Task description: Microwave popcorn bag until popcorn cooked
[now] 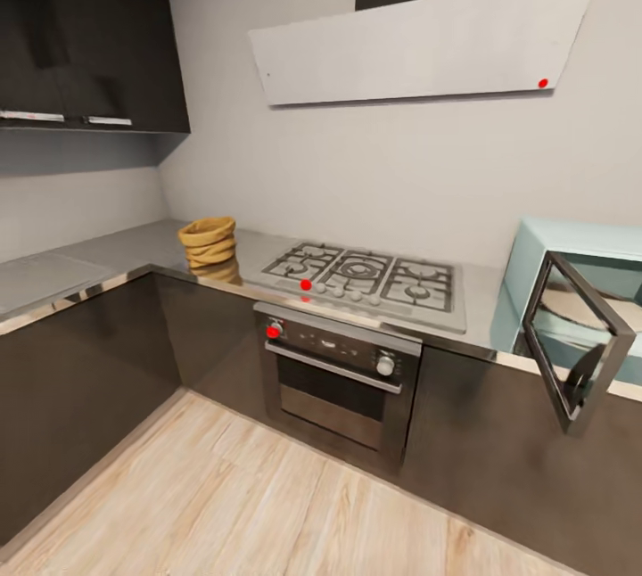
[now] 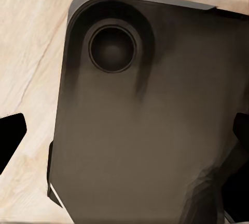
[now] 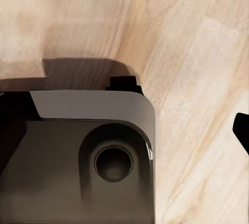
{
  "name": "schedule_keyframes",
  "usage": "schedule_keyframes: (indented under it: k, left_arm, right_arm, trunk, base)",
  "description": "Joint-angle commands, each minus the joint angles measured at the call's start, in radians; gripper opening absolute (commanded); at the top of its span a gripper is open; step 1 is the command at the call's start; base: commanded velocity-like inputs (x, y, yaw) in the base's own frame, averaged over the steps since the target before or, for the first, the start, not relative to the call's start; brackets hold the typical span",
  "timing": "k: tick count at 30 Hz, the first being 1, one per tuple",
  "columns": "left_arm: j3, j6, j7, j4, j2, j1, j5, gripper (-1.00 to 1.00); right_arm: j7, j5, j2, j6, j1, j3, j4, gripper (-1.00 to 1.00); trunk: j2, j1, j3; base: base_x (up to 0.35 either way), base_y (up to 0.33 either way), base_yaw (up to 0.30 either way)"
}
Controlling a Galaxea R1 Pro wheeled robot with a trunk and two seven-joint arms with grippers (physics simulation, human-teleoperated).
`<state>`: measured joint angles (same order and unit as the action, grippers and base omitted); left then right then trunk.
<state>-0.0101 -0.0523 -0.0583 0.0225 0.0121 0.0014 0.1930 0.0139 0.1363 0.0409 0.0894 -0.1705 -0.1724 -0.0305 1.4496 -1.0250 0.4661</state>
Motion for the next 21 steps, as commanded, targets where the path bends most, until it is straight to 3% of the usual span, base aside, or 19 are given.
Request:
schedule_keyframes:
  k: [1,21]
  left_arm:
    - [-0.001,-0.001,-0.005,0.0,0.0,0.0,0.008,1.0]
    - [0.0,-0.001,-0.006,0.0,0.0,0.0,0.008,1.0]
  right_arm:
    - [0.001,0.011,0.001,0.006,-0.001,-0.009,-0.003,1.0]
    - [0.002,0.011,0.001,0.003,-0.001,-0.009,-0.003,1.0]
  trunk:
    - [0.0,0.0,0.001]
    - [0.0,0.0,0.001]
  base:
    - [0.0,0.0,0.282]
    - [0.0,0.0,0.282]
